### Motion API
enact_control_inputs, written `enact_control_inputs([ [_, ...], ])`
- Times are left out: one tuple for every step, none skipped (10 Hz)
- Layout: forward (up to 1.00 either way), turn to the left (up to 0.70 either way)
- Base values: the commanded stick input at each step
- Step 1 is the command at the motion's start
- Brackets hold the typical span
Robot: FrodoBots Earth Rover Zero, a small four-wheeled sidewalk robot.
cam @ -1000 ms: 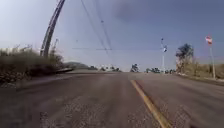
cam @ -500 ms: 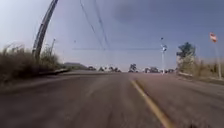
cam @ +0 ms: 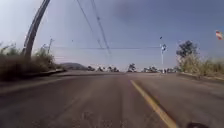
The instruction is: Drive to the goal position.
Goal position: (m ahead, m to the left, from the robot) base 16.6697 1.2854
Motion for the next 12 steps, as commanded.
enact_control_inputs([
  [1.0, 0.0],
  [1.0, 0.0],
  [1.0, 0.0],
  [1.0, 0.0],
  [1.0, 0.0],
  [1.0, 0.0],
  [1.0, 0.0],
  [1.0, 0.0],
  [1.0, 0.0],
  [1.0, 0.0],
  [1.0, 0.0],
  [1.0, 0.0],
])
